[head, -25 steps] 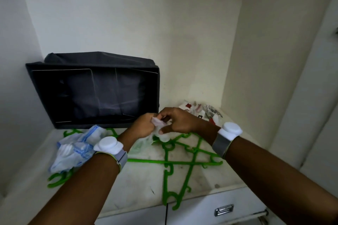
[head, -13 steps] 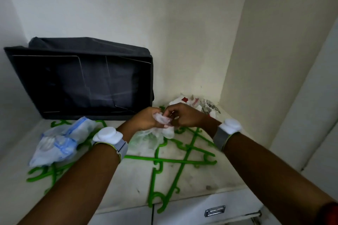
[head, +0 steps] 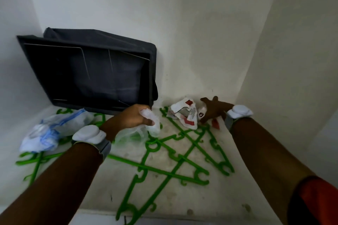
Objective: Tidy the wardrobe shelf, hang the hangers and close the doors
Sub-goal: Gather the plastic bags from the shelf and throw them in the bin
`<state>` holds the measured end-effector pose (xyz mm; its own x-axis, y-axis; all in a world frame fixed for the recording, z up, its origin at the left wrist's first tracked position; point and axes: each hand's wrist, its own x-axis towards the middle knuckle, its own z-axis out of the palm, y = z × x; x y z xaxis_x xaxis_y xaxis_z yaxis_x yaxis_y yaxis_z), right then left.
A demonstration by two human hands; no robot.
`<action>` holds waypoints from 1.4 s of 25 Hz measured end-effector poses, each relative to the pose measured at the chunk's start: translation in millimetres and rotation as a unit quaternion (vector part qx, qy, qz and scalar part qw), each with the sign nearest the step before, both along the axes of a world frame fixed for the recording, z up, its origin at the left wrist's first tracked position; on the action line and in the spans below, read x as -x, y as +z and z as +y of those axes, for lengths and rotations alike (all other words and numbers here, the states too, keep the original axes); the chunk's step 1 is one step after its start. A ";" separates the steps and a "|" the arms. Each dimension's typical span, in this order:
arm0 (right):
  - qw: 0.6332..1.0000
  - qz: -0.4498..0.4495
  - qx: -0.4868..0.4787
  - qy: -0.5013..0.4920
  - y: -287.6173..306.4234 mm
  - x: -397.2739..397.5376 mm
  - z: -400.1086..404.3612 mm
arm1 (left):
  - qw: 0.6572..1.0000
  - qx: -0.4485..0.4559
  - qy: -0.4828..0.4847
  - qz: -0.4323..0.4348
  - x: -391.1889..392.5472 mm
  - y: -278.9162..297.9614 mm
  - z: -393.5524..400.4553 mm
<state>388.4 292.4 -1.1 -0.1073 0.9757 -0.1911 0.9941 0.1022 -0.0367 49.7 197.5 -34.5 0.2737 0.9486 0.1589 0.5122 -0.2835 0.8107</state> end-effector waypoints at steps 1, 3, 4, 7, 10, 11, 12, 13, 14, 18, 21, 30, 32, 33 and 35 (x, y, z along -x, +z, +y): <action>1.000 -0.009 -0.007 -0.008 -9.5 -2.9 -0.2 | 1.000 0.003 -0.004 0.003 -1.1 2.3 -0.7; 0.998 -0.048 -0.020 0.022 -26.9 -5.8 -2.9 | 1.000 0.010 -0.013 0.007 -3.1 6.0 0.1; 0.997 -0.054 -0.021 0.046 -31.4 -6.6 -4.8 | 1.000 0.014 -0.024 0.005 -5.1 7.5 0.2; 0.997 -0.038 -0.021 0.070 -28.1 -8.0 -10.9 | 0.997 0.017 -0.077 0.014 -10.0 12.4 0.6; 0.994 -0.046 -0.061 0.079 -0.3 -16.5 -19.4 | 0.995 -0.018 -0.091 0.040 -16.1 20.8 6.1; 0.992 -0.053 -0.085 0.082 13.0 -17.2 -22.1 | 0.993 -0.044 -0.093 0.052 -17.5 24.0 8.7; 0.989 -0.046 -0.109 0.089 26.2 -16.2 -24.9 | 0.991 -0.071 -0.095 0.065 -19.8 26.5 11.2; 0.987 -0.026 -0.128 0.092 39.6 -12.4 -28.5 | 0.988 -0.090 -0.096 0.075 -21.9 29.4 12.7; 0.985 -0.001 -0.142 0.097 51.5 -4.6 -32.9 | 0.987 -0.100 -0.095 0.081 -24.1 32.0 13.8; 0.965 0.088 -0.156 0.190 73.6 63.4 -62.2 | 0.986 -0.096 -0.087 0.104 -34.2 46.9 15.8; 0.930 0.162 -0.169 0.283 64.7 122.4 -86.6 | 0.985 -0.084 -0.129 0.083 -39.0 46.9 15.3; 0.871 0.460 0.033 0.171 40.1 150.0 -89.7 | 0.990 -0.125 -0.014 0.065 13.4 23.3 8.4; 0.873 0.465 0.050 0.141 45.8 119.1 -77.2 | 0.988 -0.121 0.010 0.094 33.2 16.8 5.5; 0.896 0.427 0.010 0.122 47.7 101.3 -67.4 | 0.988 -0.117 0.025 0.099 41.2 14.2 1.9; 0.953 0.277 -0.079 0.095 45.8 70.8 -45.9 | 0.984 -0.117 0.056 0.121 50.9 10.8 -4.5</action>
<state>317.7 246.5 44.7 -0.3269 0.9404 0.0942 0.7895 0.3265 -0.5198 -1.2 193.0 -23.7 0.2252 0.9204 0.3196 0.7212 -0.3780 0.5804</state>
